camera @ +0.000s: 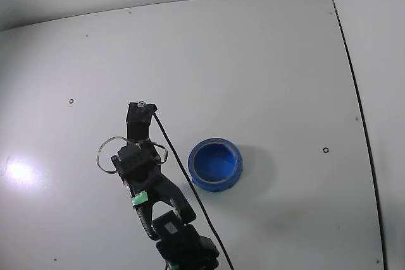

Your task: Grasp a block and put it in the bin.

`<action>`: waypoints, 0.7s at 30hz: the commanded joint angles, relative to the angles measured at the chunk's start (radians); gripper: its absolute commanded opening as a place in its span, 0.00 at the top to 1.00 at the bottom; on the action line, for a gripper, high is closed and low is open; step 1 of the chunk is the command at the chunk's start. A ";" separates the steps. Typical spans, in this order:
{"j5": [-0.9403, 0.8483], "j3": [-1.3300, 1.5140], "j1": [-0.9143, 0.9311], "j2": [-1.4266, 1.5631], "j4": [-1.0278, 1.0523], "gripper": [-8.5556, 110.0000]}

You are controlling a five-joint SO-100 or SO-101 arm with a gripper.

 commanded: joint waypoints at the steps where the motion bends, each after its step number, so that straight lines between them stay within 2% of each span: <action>1: 0.000 -0.078 -0.008 -0.002 -0.014 0.70; 21: 0.003 -0.081 -0.011 -0.017 -0.014 0.70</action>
